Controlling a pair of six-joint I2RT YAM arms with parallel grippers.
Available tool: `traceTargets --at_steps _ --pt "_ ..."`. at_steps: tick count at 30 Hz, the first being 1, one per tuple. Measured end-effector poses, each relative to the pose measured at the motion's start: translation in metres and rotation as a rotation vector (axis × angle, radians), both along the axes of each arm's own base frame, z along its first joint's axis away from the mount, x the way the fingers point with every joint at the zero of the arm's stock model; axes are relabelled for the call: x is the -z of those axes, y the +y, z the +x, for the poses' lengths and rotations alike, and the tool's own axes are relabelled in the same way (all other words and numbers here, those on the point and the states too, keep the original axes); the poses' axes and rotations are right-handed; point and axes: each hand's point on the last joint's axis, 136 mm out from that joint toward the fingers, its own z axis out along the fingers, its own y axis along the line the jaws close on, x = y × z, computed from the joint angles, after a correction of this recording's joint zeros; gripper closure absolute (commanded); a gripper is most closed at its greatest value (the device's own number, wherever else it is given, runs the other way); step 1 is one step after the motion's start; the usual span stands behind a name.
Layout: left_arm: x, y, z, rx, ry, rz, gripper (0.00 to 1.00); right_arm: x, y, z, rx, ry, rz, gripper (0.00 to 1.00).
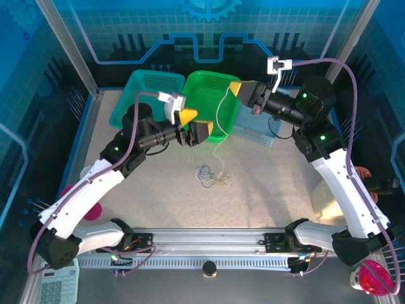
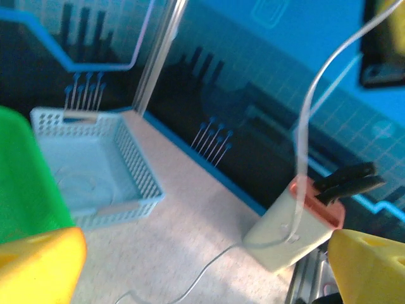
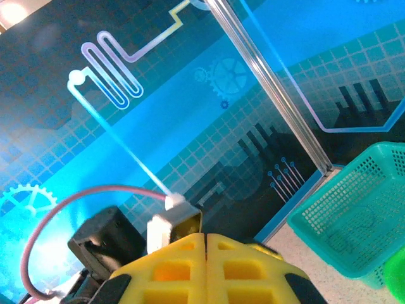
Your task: Untangle the cables
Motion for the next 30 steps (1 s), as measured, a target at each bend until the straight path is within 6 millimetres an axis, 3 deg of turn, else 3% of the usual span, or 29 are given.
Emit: traceTargets --at_steps 4,13,15,18,19,21,25,30 --pt "-0.027 -0.011 0.002 0.053 -0.033 -0.056 0.08 -0.001 0.007 -0.007 -0.025 -0.015 -0.006 1.0" --pt "-0.018 -0.029 0.001 0.126 0.022 -0.077 0.29 0.002 0.015 -0.014 -0.055 -0.023 -0.02 1.0" --pt "-0.017 -0.033 -0.001 0.139 0.034 -0.081 0.41 0.002 0.016 -0.015 -0.058 -0.025 -0.021 1.0" --pt "-0.017 -0.037 -0.003 0.156 0.04 -0.087 0.69 0.002 0.018 -0.017 -0.067 -0.027 -0.021 1.0" --pt "-0.017 -0.038 -0.002 0.159 0.043 -0.089 0.8 0.002 0.019 -0.018 -0.068 -0.029 -0.023 0.95" --pt "-0.014 -0.04 -0.002 0.165 0.052 -0.089 0.98 0.005 0.019 -0.018 -0.068 -0.027 -0.028 0.72" --pt "-0.024 -0.044 0.003 0.166 0.043 -0.095 1.0 0.032 0.012 -0.016 -0.019 -0.006 -0.071 0.55" --pt "-0.064 -0.043 0.004 0.162 -0.024 -0.134 1.0 0.087 -0.009 -0.02 0.08 0.058 -0.151 0.49"
